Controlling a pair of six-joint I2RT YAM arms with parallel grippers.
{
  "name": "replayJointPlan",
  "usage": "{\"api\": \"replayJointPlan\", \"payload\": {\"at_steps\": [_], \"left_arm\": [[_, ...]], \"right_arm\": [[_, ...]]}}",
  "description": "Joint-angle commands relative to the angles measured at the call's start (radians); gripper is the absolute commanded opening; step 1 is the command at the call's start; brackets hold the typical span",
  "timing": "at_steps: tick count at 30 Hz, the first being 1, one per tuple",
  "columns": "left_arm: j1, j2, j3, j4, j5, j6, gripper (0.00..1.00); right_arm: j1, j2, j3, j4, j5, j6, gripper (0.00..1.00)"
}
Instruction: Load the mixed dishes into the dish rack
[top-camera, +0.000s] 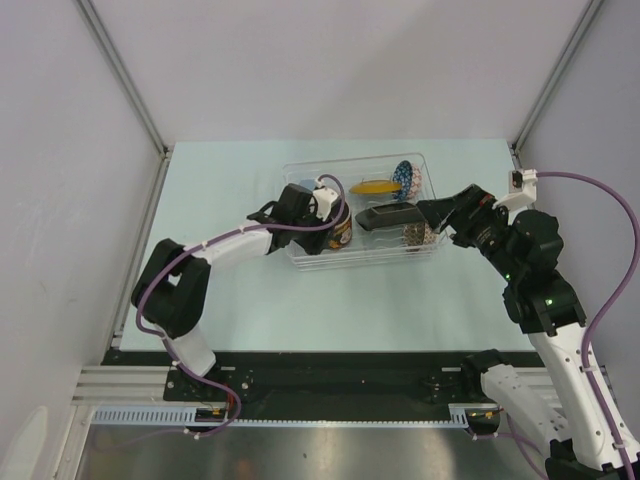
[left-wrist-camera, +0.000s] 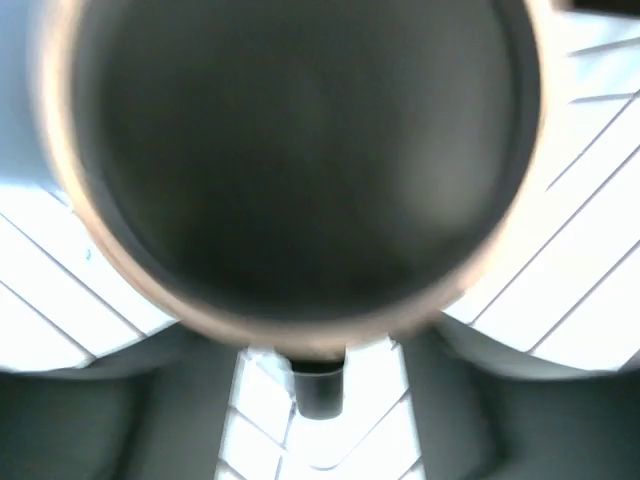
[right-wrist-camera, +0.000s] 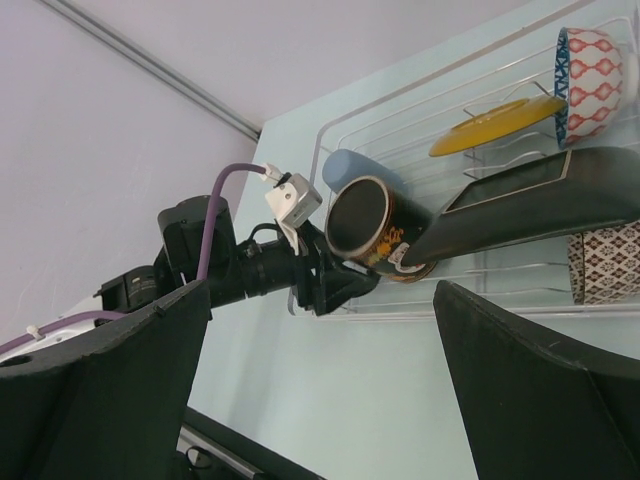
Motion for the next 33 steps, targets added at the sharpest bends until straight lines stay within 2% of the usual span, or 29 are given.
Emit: {"api": "replayJointPlan", "payload": {"at_steps": [1,7,16,21,25,30,32,33], "left_arm": [[-0.020,-0.020,0.006,-0.094,-0.014,0.012,0.74],[-0.020,-0.084,-0.043,-0.102,0.009,0.004,0.82],[-0.020,-0.184,0.024,-0.206,0.038,0.013,0.83],[-0.020,-0.254,0.074,-0.261,0.088,-0.004,0.83],[-0.020,-0.342,0.087,-0.281,0.110,-0.010,0.83],[-0.015,-0.455,0.026,-0.309,0.122,0.016,0.82],[-0.011,-0.521,0.008,-0.313,0.137,0.027,0.82],[-0.011,-0.541,0.008,-0.329,0.134,0.026,0.81]], "right_arm": [[-0.006,-0.014,-0.004,0.012,0.012,-0.010,1.00],[-0.011,-0.016,-0.004,0.009,0.018,-0.015,1.00],[-0.011,0.002,-0.005,-0.003,0.033,-0.024,1.00],[-0.011,0.071,-0.005,-0.055,0.055,-0.048,1.00],[-0.011,0.128,-0.005,-0.109,0.132,-0.082,1.00],[-0.005,0.130,-0.002,-0.141,0.226,-0.145,1.00],[0.018,0.165,0.004,-0.191,0.233,-0.156,1.00],[0.070,0.183,0.013,-0.216,0.243,-0.163,1.00]]}}
